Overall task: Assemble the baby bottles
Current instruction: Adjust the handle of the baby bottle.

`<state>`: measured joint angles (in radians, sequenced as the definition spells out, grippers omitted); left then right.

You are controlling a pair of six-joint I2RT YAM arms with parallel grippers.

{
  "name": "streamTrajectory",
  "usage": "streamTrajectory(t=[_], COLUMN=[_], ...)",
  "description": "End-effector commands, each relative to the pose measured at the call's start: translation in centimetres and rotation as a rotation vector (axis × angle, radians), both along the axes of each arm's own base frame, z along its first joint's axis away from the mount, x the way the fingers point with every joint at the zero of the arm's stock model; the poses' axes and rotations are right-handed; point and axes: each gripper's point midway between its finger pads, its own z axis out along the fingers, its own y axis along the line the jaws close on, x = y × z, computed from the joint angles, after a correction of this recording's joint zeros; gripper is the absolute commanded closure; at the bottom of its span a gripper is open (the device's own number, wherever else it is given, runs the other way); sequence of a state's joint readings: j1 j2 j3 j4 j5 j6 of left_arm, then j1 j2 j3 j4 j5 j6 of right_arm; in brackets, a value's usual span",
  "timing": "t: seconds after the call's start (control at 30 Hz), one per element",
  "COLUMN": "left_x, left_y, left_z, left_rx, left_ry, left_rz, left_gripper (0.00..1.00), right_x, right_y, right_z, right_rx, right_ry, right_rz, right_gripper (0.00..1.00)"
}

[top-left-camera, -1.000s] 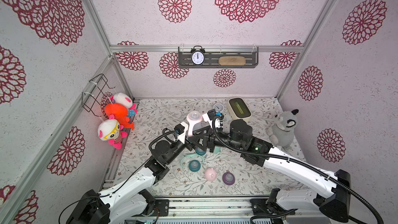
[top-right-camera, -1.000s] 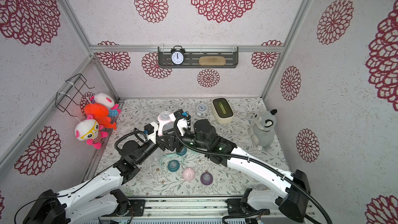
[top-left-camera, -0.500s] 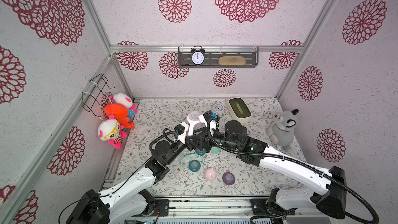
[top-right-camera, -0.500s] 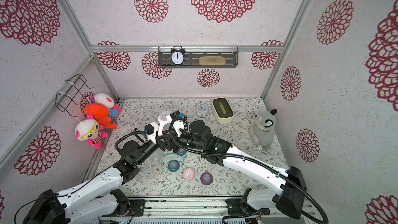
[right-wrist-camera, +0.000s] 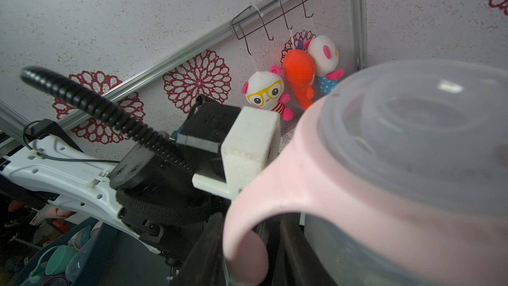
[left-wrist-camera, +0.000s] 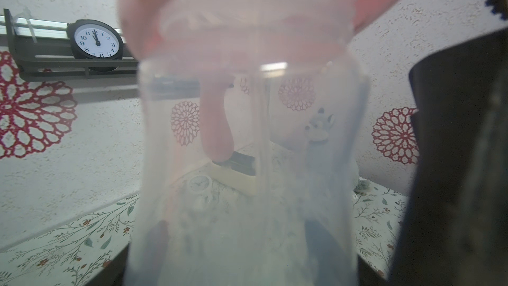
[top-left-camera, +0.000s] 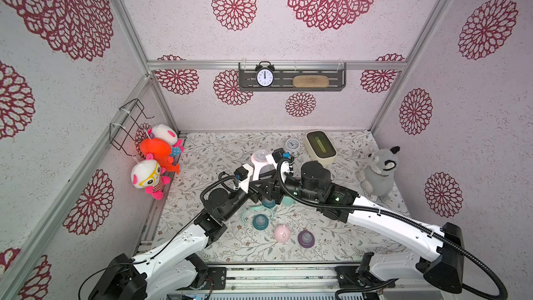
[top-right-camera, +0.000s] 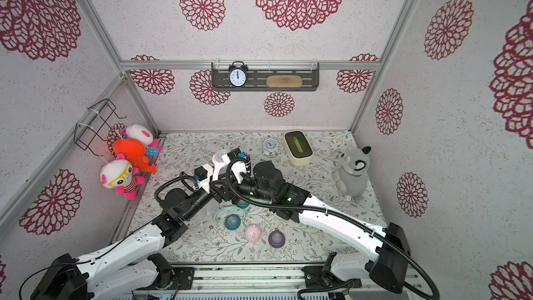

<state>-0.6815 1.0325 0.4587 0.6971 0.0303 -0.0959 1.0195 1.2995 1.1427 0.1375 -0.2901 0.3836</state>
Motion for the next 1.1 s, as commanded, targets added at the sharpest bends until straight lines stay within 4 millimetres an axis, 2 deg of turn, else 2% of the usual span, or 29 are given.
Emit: streamTrajectory(t=[0.0,0.17,0.33,0.63,1.07], left_x=[-0.4,-0.4,-0.6,-0.8,-0.4], left_y=[0.0,0.0,0.5,0.7,0.7], left_z=[1.0,1.1,1.7,3.3,4.0], left_rx=[-0.006,-0.009,-0.043,-0.079,-0.101], left_ry=[-0.038,-0.038,-0.059,-0.089,-0.076], left_rz=[0.000,0.001,0.013,0.017,0.024], left_gripper=[1.00,1.00,1.00,1.00,1.00], right_x=[-0.3,-0.6,-1.0,-1.2,-1.9], right_y=[-0.2,-0.1,-0.4,-0.1,-0.3], right_z=[3.5,3.4,3.8,2.7,0.7], right_rx=[0.079,0.087,0.136,0.139,0.111], right_ry=[-0.073,-0.075,-0.073,-0.060,-0.107], right_rz=[-0.001,0.012,0.024,0.045,0.075], right_gripper=[0.69,0.85,0.95,0.97,1.00])
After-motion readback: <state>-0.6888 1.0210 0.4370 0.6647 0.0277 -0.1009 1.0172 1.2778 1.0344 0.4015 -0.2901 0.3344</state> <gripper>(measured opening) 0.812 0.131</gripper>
